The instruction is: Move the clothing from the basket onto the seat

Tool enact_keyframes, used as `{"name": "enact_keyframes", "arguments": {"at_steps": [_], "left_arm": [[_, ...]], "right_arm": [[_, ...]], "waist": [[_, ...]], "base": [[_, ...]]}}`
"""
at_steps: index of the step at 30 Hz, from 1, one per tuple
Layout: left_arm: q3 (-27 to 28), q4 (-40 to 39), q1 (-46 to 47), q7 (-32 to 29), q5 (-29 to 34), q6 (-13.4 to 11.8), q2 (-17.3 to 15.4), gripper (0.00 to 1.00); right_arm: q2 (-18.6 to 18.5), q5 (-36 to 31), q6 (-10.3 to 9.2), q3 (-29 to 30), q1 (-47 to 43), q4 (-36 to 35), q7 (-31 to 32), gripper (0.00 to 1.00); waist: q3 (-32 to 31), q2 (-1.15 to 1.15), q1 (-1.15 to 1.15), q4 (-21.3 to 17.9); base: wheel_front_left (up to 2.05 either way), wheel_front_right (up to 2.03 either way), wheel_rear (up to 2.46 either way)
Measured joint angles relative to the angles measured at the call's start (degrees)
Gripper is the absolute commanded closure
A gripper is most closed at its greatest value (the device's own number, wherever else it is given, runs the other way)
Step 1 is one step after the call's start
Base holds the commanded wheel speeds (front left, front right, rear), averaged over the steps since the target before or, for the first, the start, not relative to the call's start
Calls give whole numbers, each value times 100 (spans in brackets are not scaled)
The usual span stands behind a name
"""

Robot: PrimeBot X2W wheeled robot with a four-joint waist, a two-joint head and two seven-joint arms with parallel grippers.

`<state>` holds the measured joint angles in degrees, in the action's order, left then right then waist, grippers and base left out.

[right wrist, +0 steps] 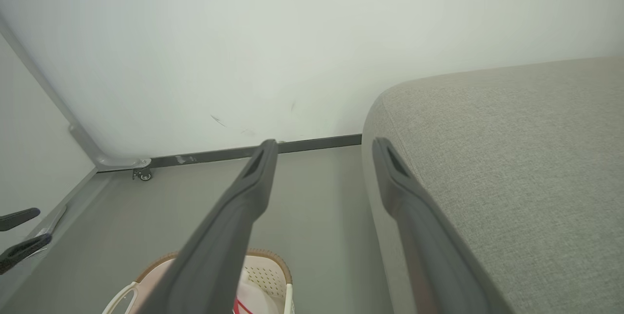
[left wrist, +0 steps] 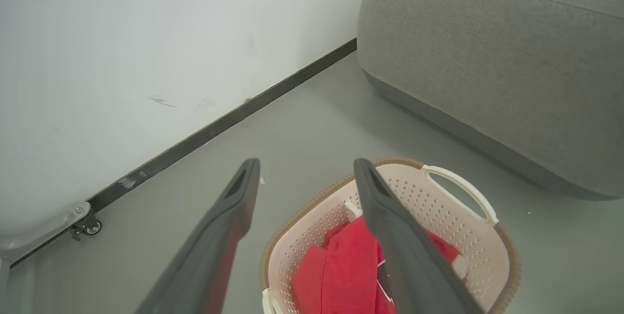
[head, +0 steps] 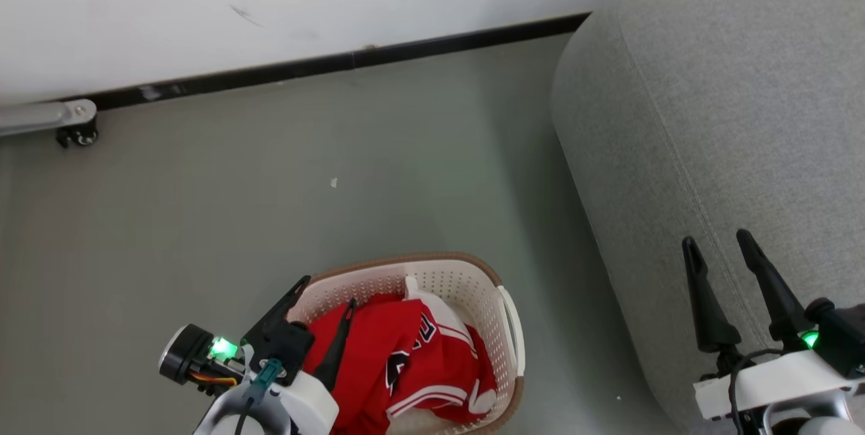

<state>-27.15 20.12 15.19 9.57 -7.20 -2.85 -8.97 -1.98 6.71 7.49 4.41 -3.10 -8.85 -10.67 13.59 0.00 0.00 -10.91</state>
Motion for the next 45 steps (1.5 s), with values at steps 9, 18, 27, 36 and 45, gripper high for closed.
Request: {"name": "enact_keyframes", "arguments": {"at_steps": [9, 18, 27, 36, 45], "left_arm": [[-264, 434, 380, -53, 301, 62, 27, 0], [-471, 946, 798, -144, 561, 159, 31, 0], [-670, 1514, 1251, -193, 802, 257, 42, 0], [-747, 1963, 1636, -191, 945, 326, 98, 0], [-805, 2326, 1873, -186, 1007, 365, 86, 0]], "right_arm": [[-1, 94, 0, -100, 297, -8, -90, 0], [-2, 174, 0, -109, 632, 16, -177, 0], [-2, 342, 0, -155, 992, 122, -253, 0], [-2, 502, 0, -207, 1300, 254, -303, 0], [-1, 650, 0, -344, 1500, 392, -353, 0]], "waist": [[458, 0, 0, -152], [962, 0, 0, -322], [1535, 0, 0, -535], [1981, 0, 0, -761], [2328, 0, 0, -997]], "base": [[0, 0, 0], [0, 0, 0], [0, 0, 0], [0, 0, 0], [0, 0, 0]]}}
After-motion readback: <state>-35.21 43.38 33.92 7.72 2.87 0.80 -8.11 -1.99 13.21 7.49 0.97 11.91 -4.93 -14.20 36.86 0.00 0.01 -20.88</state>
